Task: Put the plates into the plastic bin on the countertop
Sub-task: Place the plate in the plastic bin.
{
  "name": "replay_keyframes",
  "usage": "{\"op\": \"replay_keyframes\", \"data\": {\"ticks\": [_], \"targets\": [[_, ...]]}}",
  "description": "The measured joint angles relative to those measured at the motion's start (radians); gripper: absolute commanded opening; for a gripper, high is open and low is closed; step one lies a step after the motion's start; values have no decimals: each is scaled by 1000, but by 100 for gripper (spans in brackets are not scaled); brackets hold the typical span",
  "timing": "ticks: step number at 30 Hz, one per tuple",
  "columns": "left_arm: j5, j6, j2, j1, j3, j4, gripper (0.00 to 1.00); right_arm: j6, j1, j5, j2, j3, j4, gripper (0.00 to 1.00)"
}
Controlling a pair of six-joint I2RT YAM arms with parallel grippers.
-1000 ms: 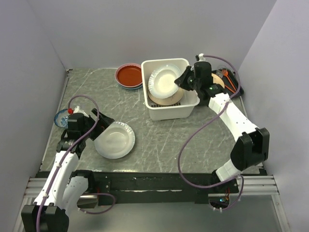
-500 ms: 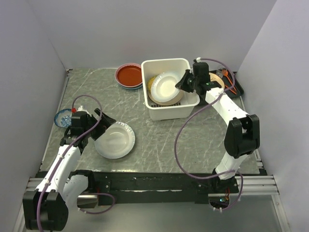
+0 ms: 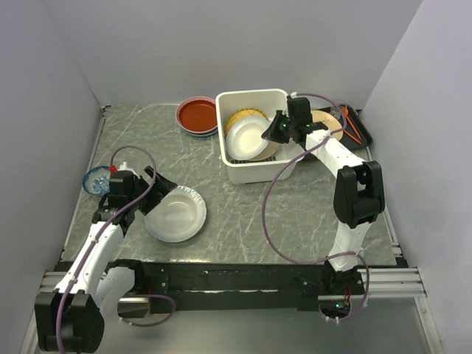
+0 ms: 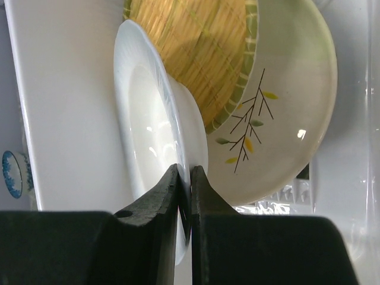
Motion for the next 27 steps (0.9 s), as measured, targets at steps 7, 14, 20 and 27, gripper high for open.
{"op": "replay_keyframes", "data": {"ticks": [7, 14, 20, 27], "targets": [[-8, 0, -23, 0, -3, -2, 99, 7, -8, -13, 24, 2, 12, 13], [-7, 0, -12, 0, -18, 4, 99, 22, -19, -12, 29, -27, 40, 45], [-5, 3, 14, 0, -19, 8, 99, 20, -21, -2, 26, -72, 40, 63], [-8, 3, -10, 0, -21, 3, 99, 21, -23, 36, -31, -72, 34, 70]]}}
